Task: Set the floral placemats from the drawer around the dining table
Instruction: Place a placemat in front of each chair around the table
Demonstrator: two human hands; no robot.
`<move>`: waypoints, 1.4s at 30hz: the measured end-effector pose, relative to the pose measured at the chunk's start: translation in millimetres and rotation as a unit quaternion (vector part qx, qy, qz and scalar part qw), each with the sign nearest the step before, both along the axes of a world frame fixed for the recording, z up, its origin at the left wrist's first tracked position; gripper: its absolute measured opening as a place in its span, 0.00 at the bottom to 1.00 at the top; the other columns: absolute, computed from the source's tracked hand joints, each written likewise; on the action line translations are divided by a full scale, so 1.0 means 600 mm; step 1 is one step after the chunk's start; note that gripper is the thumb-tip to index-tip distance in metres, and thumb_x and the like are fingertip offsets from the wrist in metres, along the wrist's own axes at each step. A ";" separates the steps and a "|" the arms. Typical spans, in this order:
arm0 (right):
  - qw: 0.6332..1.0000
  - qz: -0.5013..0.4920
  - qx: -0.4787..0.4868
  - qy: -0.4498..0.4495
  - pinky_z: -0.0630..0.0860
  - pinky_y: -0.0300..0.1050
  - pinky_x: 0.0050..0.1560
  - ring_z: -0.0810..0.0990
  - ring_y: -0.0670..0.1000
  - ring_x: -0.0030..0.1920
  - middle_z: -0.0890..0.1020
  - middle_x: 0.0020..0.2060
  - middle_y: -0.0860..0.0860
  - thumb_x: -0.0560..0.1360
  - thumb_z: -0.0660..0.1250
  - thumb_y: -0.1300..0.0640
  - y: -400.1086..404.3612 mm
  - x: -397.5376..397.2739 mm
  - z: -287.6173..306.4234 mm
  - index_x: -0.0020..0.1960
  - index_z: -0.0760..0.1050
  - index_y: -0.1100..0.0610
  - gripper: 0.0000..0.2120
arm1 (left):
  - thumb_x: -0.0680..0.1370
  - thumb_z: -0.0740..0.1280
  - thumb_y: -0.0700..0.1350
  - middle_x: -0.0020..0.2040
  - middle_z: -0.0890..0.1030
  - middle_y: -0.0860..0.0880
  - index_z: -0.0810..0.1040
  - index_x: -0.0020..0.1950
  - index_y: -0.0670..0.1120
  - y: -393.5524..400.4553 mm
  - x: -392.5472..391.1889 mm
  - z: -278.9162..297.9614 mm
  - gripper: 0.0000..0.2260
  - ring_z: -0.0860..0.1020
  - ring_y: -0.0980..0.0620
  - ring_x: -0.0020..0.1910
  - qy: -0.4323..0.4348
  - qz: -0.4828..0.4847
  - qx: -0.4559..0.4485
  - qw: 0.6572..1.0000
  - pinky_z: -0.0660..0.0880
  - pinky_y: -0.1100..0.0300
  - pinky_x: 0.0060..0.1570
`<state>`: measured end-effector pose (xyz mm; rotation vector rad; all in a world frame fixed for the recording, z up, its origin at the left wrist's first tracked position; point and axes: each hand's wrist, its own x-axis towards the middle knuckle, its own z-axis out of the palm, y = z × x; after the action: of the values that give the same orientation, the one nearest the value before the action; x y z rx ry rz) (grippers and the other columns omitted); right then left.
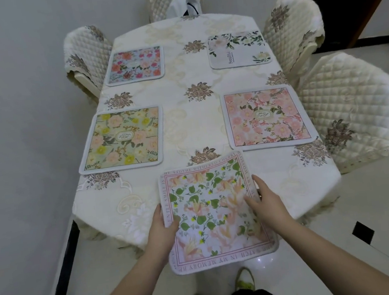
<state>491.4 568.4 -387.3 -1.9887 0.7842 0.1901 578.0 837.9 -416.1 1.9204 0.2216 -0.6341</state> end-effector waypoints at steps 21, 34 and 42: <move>0.970 -0.186 -0.071 -0.141 0.74 0.29 0.34 0.80 0.33 0.43 0.82 0.48 0.38 0.77 0.67 0.58 0.043 -0.202 0.179 0.70 0.60 0.35 0.30 | 0.80 0.66 0.47 0.61 0.81 0.53 0.55 0.77 0.61 -0.060 -0.015 0.203 0.30 0.82 0.53 0.51 -0.207 -0.230 -0.033 0.950 0.76 0.61 0.41; 0.927 -0.314 -0.149 -0.140 0.74 0.36 0.40 0.81 0.41 0.45 0.82 0.52 0.44 0.76 0.66 0.60 -0.084 -0.501 0.253 0.75 0.61 0.41 0.31 | 0.79 0.67 0.45 0.49 0.84 0.59 0.59 0.75 0.63 -0.287 -0.212 0.300 0.30 0.84 0.58 0.44 -0.232 -0.369 -0.093 0.895 0.80 0.53 0.46; 0.893 -0.403 -0.157 -0.127 0.77 0.42 0.42 0.81 0.42 0.45 0.81 0.51 0.43 0.77 0.67 0.57 -0.190 -0.725 0.269 0.74 0.60 0.41 0.30 | 0.76 0.69 0.47 0.54 0.83 0.56 0.61 0.76 0.61 -0.466 -0.383 0.320 0.30 0.83 0.55 0.48 -0.249 -0.451 -0.076 0.854 0.80 0.50 0.50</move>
<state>56.7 454.7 -226.0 -1.7508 1.4529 -0.7105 348.0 558.2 -223.8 1.8937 -1.0920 -0.6797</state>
